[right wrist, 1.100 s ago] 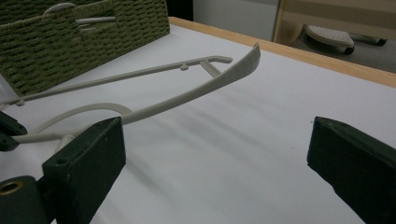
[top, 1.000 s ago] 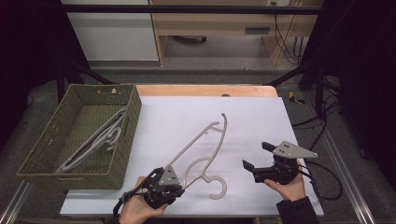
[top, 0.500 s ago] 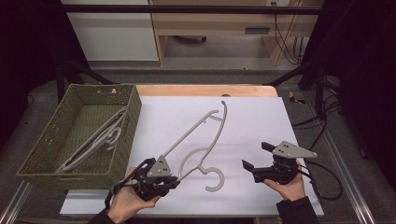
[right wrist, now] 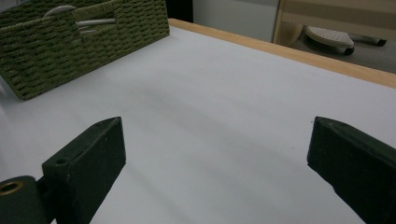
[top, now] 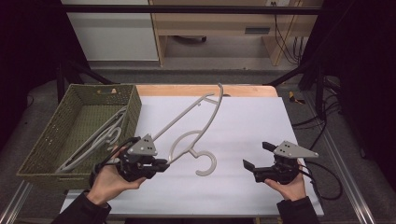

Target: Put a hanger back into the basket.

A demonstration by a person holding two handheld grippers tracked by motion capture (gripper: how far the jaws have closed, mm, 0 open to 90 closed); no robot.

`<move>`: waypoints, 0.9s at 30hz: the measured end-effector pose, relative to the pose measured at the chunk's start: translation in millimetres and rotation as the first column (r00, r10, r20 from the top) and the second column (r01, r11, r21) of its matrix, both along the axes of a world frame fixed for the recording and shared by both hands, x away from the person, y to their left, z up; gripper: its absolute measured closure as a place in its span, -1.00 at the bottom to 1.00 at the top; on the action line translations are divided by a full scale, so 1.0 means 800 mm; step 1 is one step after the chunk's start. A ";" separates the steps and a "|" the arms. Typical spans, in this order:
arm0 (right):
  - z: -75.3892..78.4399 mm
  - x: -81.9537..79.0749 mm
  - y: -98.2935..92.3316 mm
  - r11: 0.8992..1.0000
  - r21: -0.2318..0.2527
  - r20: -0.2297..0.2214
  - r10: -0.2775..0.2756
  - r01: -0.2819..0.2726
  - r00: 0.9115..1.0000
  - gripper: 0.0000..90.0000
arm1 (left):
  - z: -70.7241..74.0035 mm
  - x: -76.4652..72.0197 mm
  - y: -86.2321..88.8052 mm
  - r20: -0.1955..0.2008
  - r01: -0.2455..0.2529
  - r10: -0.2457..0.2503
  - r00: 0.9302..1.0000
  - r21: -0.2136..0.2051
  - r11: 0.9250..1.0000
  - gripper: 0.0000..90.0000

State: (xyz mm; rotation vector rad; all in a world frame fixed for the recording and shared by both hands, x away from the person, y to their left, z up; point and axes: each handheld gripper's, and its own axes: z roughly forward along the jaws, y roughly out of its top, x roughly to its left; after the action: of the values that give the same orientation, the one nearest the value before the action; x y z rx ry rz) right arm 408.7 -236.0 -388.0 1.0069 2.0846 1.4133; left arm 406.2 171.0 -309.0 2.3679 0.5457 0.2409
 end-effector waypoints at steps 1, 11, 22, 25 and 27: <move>0.000 0.000 0.000 1.000 0.000 0.002 -0.001 0.001 1.000 -0.90 | 0.003 0.003 0.003 -0.001 -0.005 0.005 1.000 -0.004 1.000 0.83; 0.000 0.000 0.000 1.000 0.002 -0.004 -0.014 0.014 1.000 -0.94 | 0.021 0.019 0.035 0.009 -0.043 0.043 0.999 -0.005 0.999 0.82; -0.002 0.002 -0.002 0.999 0.003 -0.014 -0.032 0.032 0.999 -0.95 | 0.038 0.029 0.060 0.025 -0.068 0.068 0.997 -0.030 0.997 0.83; -0.002 0.002 -0.002 0.999 0.003 -0.012 -0.032 0.032 0.999 -0.95 | 0.040 0.034 0.069 0.023 -0.073 0.074 0.997 -0.039 0.997 0.82; -0.002 0.002 -0.003 0.999 0.001 -0.013 -0.032 0.032 0.999 -0.95 | 0.042 0.038 0.076 0.020 -0.077 0.078 0.997 -0.032 0.996 0.82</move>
State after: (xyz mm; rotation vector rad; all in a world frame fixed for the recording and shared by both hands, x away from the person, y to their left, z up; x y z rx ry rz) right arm 410.3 -238.0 -389.7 1.0474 2.0677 1.3965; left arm 436.4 231.5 -275.4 2.3137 0.6275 0.2897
